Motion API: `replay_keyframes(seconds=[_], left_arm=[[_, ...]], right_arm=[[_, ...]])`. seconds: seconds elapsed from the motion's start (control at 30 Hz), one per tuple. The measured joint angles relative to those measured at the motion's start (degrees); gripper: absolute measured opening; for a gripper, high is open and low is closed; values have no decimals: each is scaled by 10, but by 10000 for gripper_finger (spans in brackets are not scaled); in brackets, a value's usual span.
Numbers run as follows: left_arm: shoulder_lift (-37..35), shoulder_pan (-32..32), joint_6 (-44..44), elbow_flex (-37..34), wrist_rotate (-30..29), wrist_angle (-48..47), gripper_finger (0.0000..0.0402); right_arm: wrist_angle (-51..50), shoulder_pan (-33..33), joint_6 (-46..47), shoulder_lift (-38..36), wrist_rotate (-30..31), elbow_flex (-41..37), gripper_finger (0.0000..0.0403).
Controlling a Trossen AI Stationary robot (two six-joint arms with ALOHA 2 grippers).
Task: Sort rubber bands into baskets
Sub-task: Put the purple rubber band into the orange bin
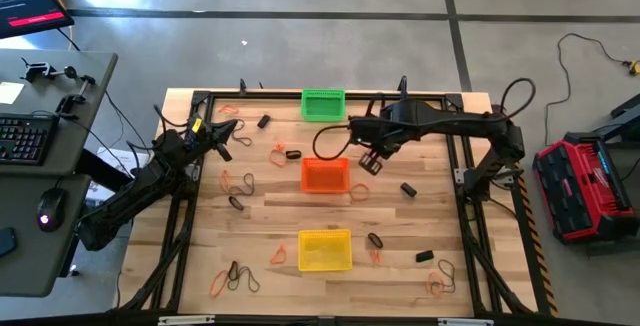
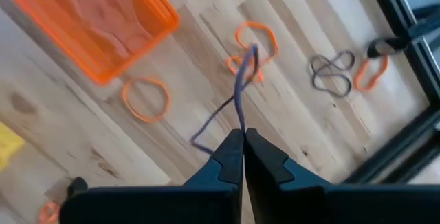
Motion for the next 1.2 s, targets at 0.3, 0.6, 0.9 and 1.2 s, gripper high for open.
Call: replay_keyframes(seconds=[0.3, 0.6, 0.9, 1.2], left_arm=[[0, 0, 0, 0, 0, 0, 0], [0, 0, 0, 0, 0, 0, 0], [0, 0, 0, 0, 0, 0, 0], [0, 0, 0, 0, 0, 0, 0]], right_arm=[[90, 12, -35, 1, -3, 8, 0], [166, 14, -50, 3, -5, 8, 0], [183, 14, -62, 53, -45, 8, 0], [232, 14, -82, 75, -60, 8, 0]])
